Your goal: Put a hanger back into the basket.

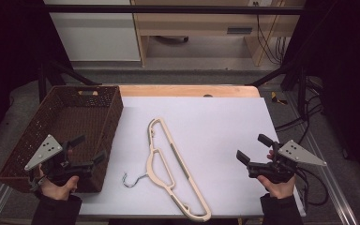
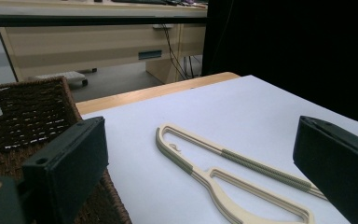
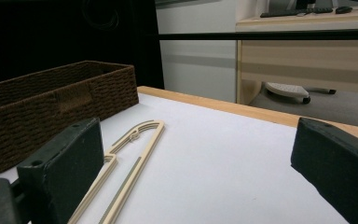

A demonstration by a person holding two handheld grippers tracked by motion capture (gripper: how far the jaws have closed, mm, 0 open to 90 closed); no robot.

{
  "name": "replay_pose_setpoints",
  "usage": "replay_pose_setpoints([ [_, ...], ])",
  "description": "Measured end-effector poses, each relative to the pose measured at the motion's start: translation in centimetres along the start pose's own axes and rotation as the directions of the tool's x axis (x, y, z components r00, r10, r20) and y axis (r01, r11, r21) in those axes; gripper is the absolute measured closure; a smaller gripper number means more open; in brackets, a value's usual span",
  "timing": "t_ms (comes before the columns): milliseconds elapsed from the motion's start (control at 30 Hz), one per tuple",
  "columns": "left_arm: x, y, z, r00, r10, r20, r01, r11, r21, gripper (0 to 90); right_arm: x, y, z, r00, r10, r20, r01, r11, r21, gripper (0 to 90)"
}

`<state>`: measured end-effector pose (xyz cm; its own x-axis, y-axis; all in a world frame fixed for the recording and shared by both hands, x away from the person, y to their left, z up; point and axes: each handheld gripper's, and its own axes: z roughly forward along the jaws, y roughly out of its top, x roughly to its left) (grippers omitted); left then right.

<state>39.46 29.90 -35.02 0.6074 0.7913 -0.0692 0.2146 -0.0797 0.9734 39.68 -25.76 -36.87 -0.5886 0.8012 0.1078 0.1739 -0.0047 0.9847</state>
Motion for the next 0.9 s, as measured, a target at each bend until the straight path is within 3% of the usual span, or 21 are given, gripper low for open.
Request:
replay_pose_setpoints([
  [267, -0.4, 0.1, 0.1, 0.9997, 0.01, 0.021, -0.01, 0.9999, 0.002, 5.8, 0.2, 0.1, 0.1, 1.0, -0.001, -0.006, 0.001, 1.0, 0.005, 3.0],
  [467, -1.4, 0.0, 1.0, 0.9983, 0.039, 0.043, -0.041, 0.9981, 0.045, 8.6, 0.9, 0.1, 0.7, 0.9994, -0.027, -0.023, 0.027, 0.999, 0.025, 3.4],
  [900, -3.6, -0.7, 3.3, 0.9906, 0.07, 0.117, -0.085, 0.9877, 0.131, 13.2, 2.3, 0.1, 1.6, 0.9969, -0.031, -0.072, 0.036, 0.997, 0.064, 3.4],
])
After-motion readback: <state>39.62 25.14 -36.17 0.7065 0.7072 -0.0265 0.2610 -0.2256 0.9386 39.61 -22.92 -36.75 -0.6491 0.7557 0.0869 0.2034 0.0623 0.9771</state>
